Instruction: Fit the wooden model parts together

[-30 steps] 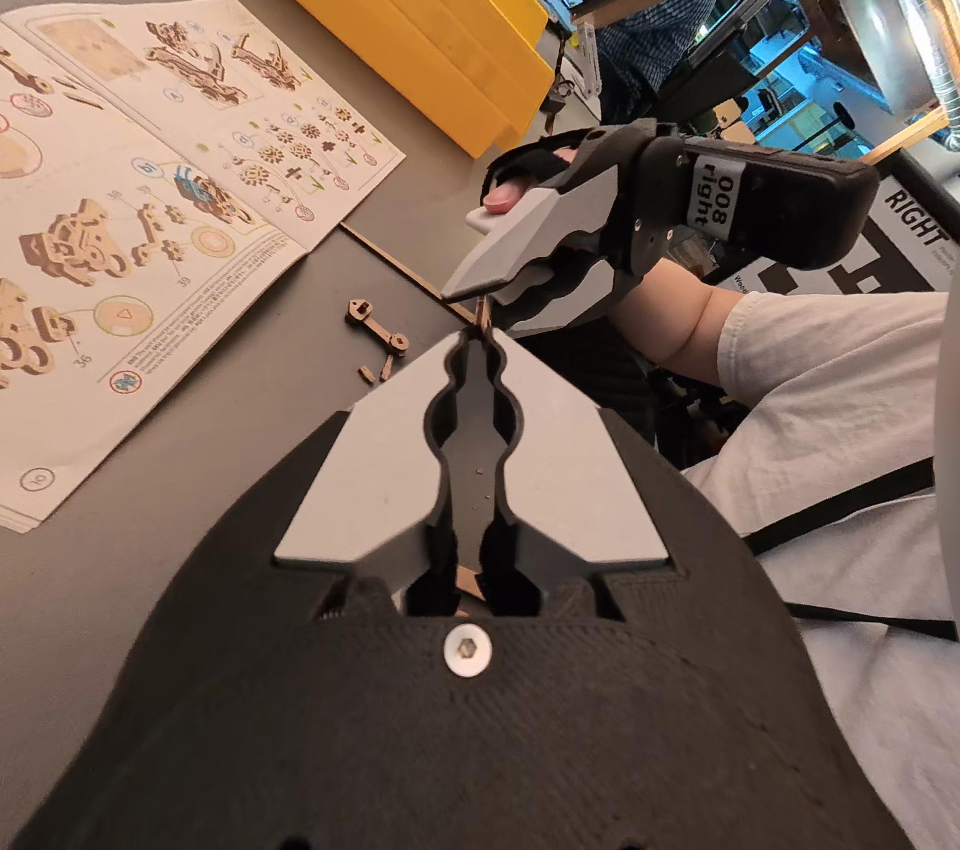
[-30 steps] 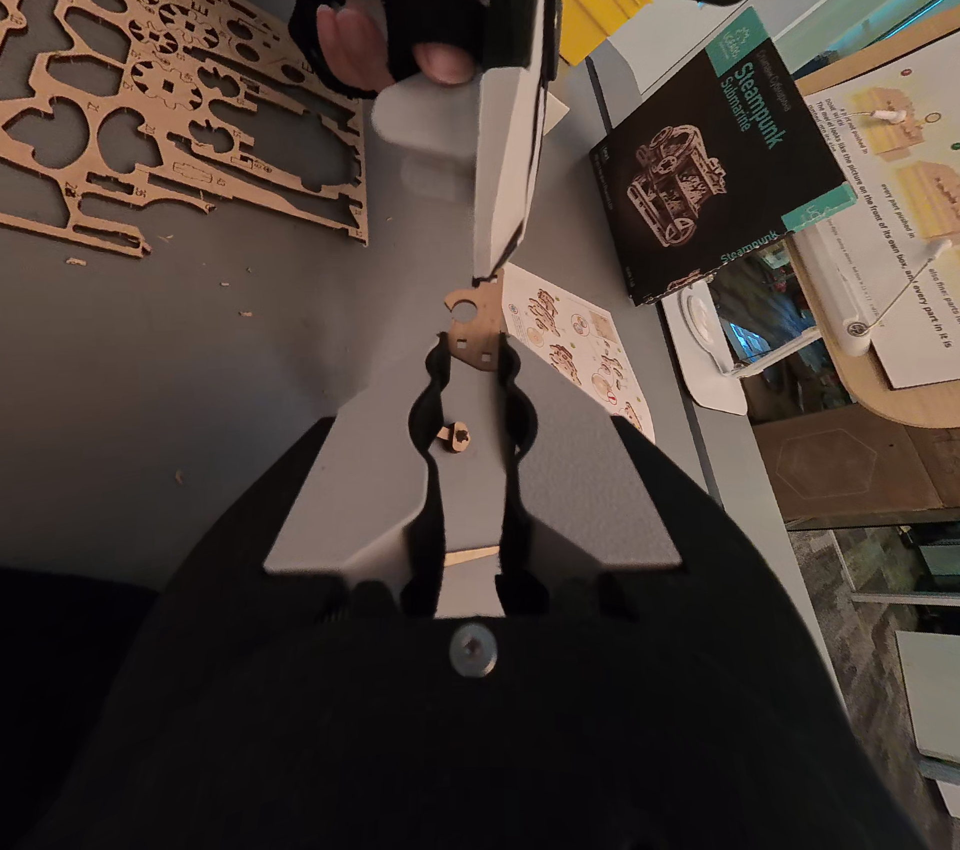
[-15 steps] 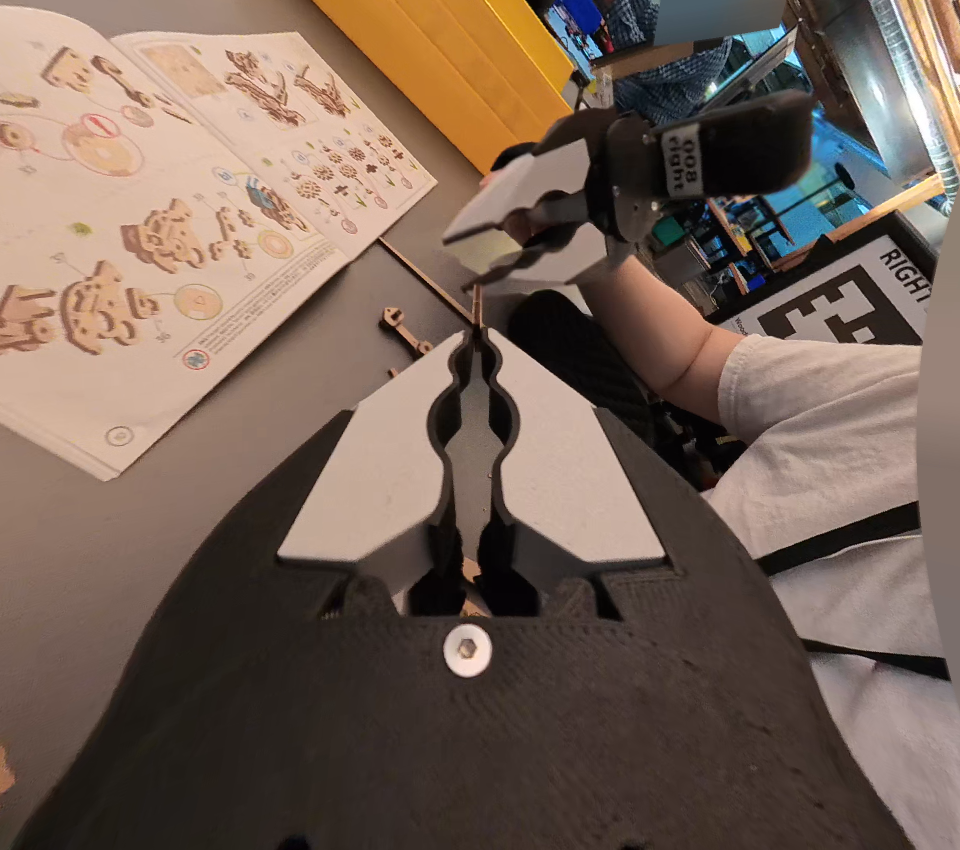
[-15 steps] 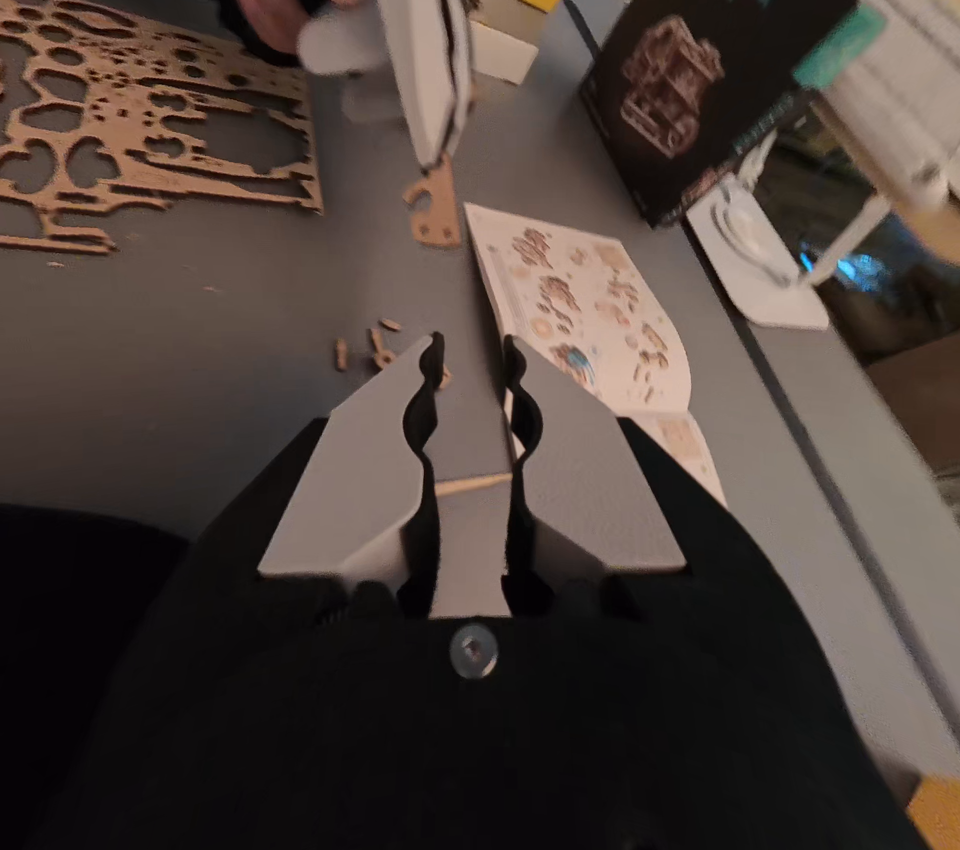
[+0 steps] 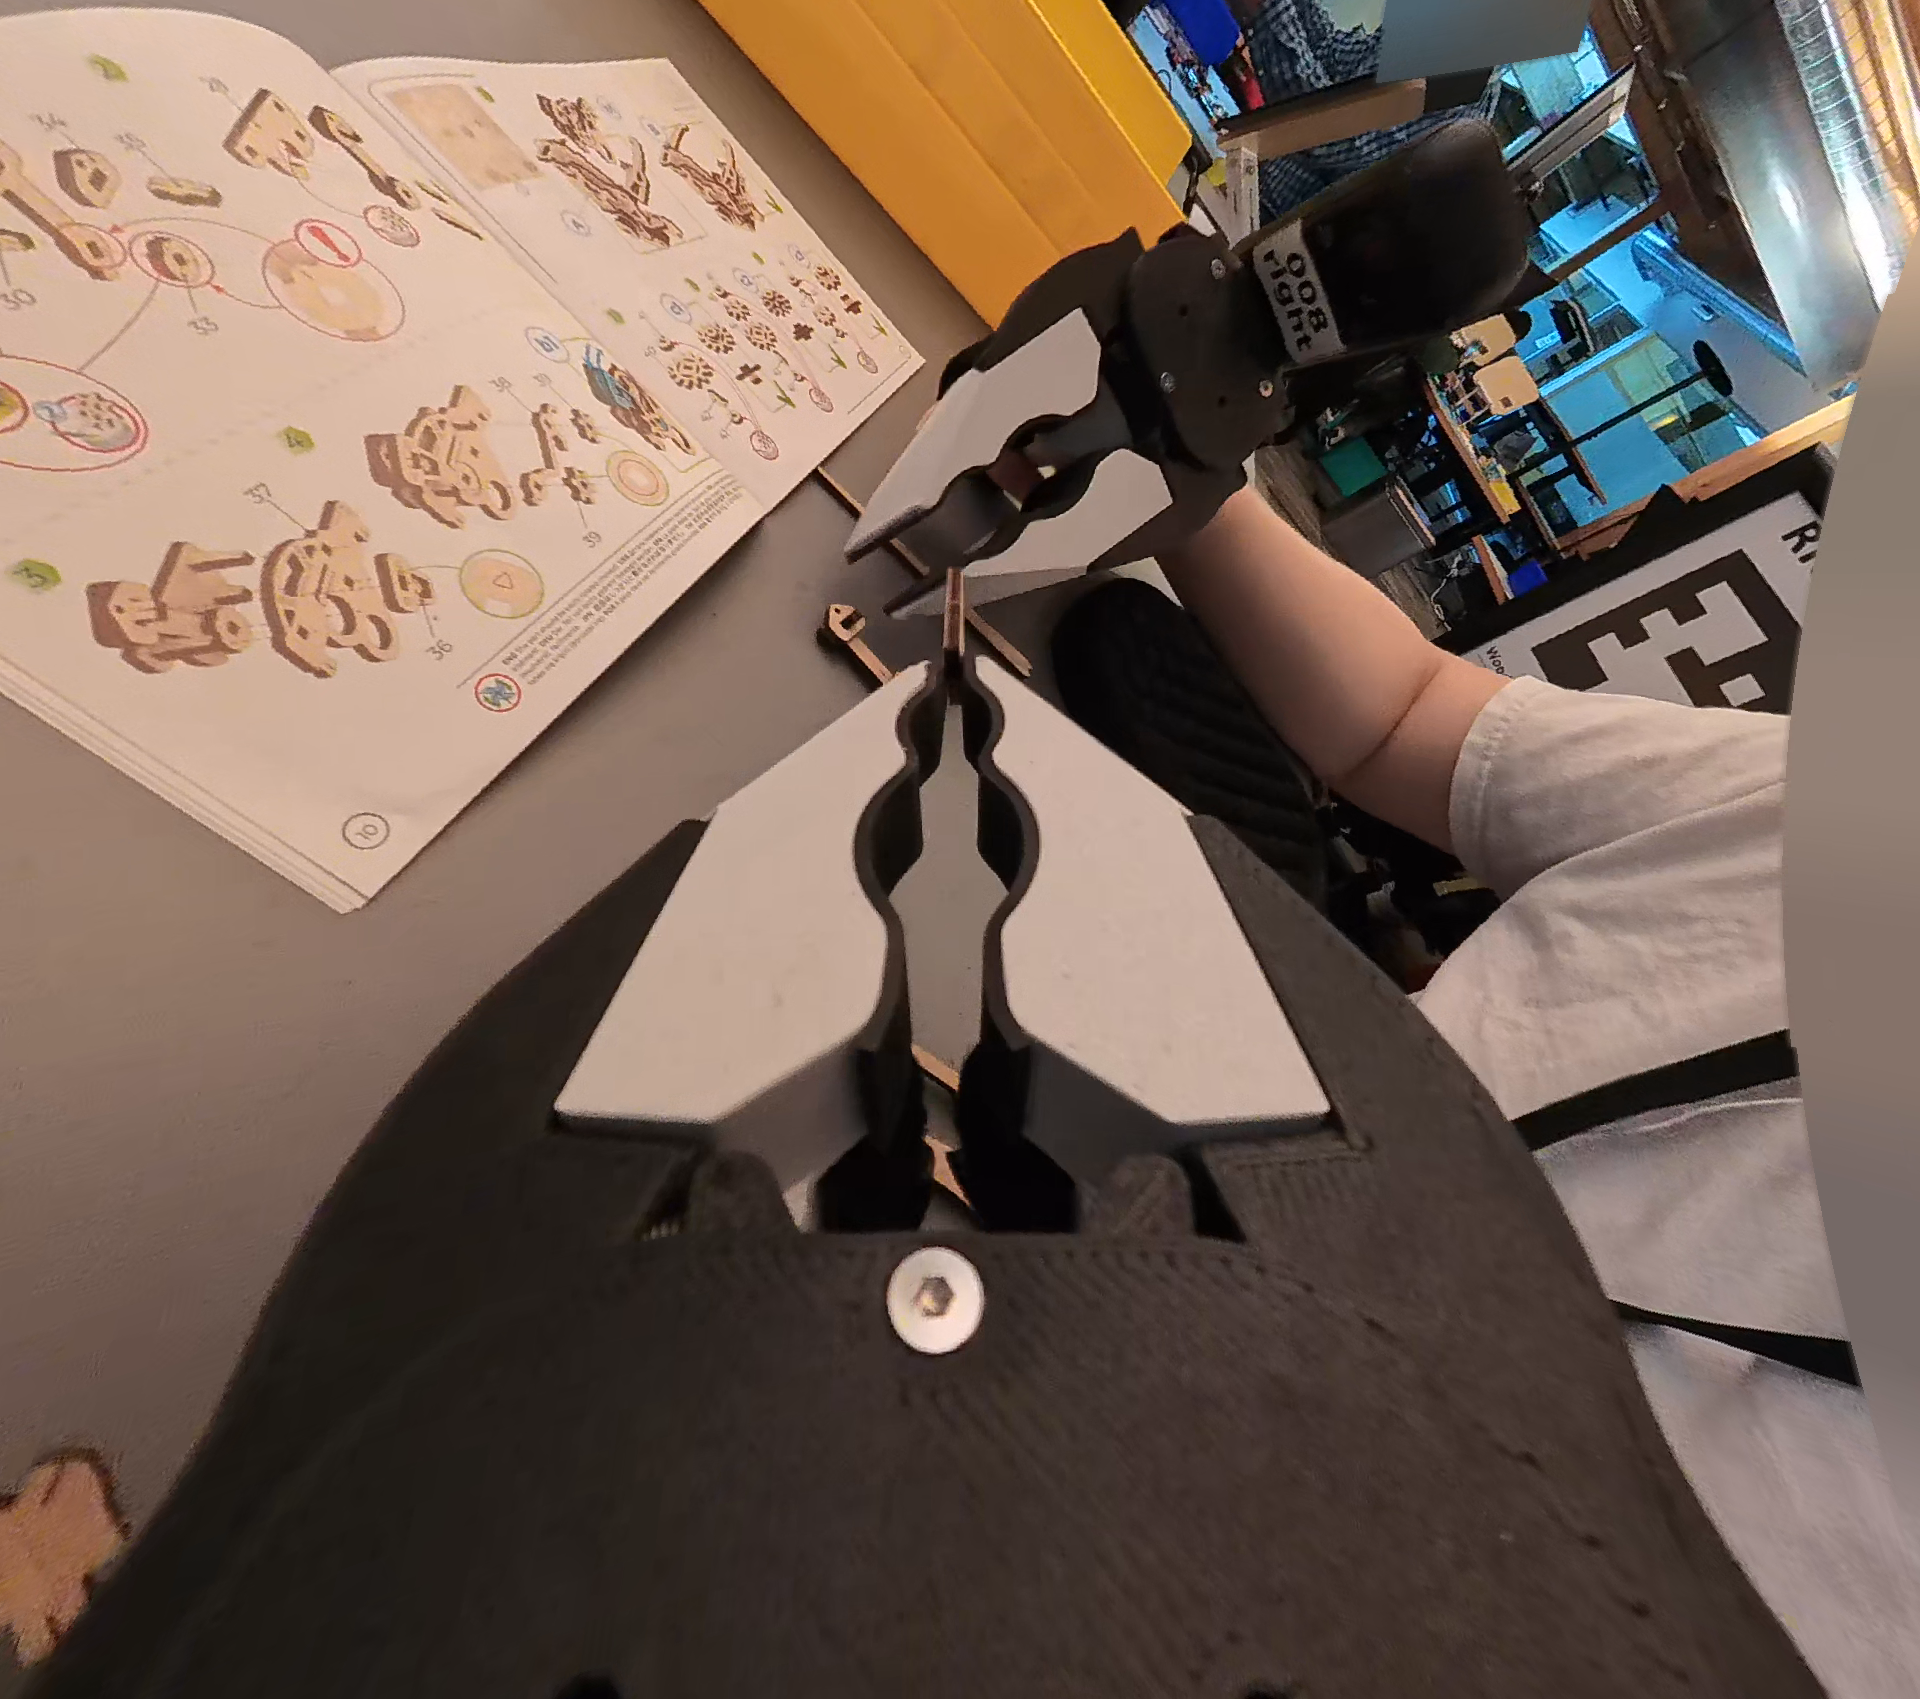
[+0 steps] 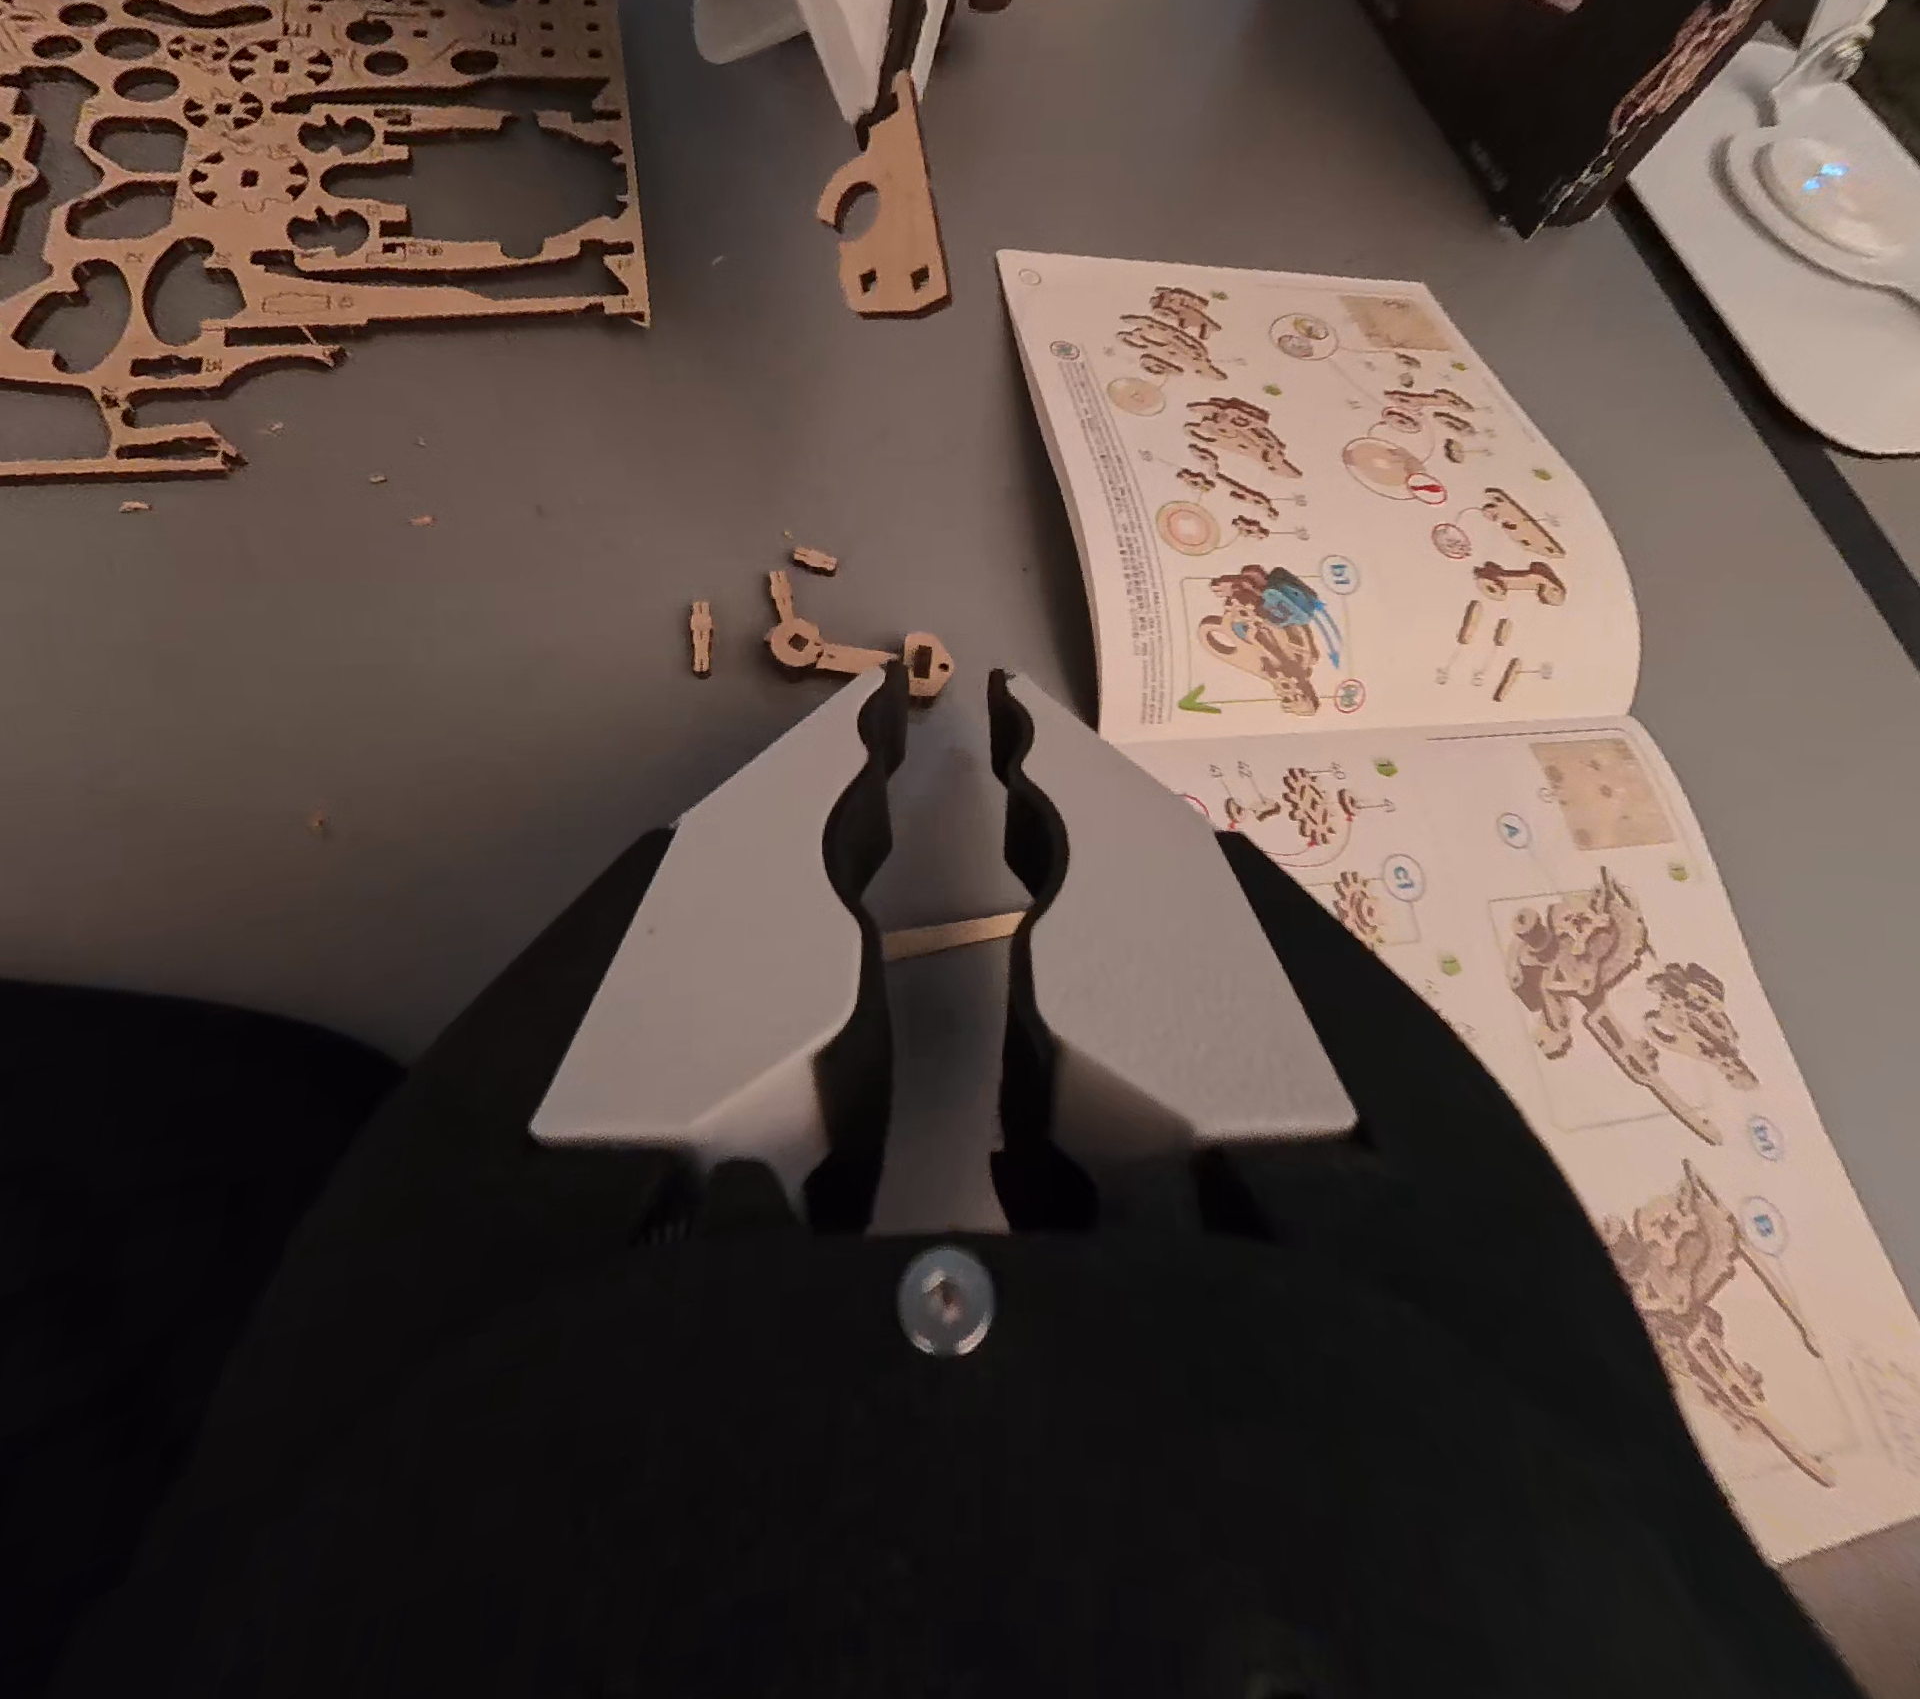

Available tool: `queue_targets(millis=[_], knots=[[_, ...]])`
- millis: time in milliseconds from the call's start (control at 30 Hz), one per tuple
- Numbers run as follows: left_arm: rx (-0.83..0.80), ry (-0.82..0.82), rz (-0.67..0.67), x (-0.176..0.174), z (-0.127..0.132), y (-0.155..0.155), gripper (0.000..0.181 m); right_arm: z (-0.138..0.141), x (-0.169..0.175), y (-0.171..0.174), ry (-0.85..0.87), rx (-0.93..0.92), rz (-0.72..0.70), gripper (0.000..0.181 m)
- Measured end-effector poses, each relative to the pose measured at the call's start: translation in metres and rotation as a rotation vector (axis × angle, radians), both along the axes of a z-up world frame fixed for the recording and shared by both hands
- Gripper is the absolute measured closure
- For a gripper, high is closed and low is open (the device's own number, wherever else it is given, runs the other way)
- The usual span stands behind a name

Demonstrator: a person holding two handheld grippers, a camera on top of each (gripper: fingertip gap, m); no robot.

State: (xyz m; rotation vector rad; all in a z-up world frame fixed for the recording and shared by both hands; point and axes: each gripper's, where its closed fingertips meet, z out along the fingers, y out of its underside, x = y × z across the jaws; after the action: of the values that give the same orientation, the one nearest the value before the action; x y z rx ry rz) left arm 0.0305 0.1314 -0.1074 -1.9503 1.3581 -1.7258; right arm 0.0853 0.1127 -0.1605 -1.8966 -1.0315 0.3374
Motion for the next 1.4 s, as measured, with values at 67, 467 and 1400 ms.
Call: queue_targets(millis=[67,467,1400], knots=[[-0.001,0.001,0.000,0.000,-0.001,0.001,0.181,-0.003,-0.002,0.000,-0.001,-0.027,0.008,0.168],[-0.004,-0.007,0.004,0.005,-0.004,0.004,0.181,-0.006,-0.003,0.002,-0.015,-0.062,0.004,0.177],[-0.018,-0.061,0.043,0.008,0.005,-0.002,0.181,0.071,0.002,-0.001,-0.085,0.457,-0.079,0.177]])
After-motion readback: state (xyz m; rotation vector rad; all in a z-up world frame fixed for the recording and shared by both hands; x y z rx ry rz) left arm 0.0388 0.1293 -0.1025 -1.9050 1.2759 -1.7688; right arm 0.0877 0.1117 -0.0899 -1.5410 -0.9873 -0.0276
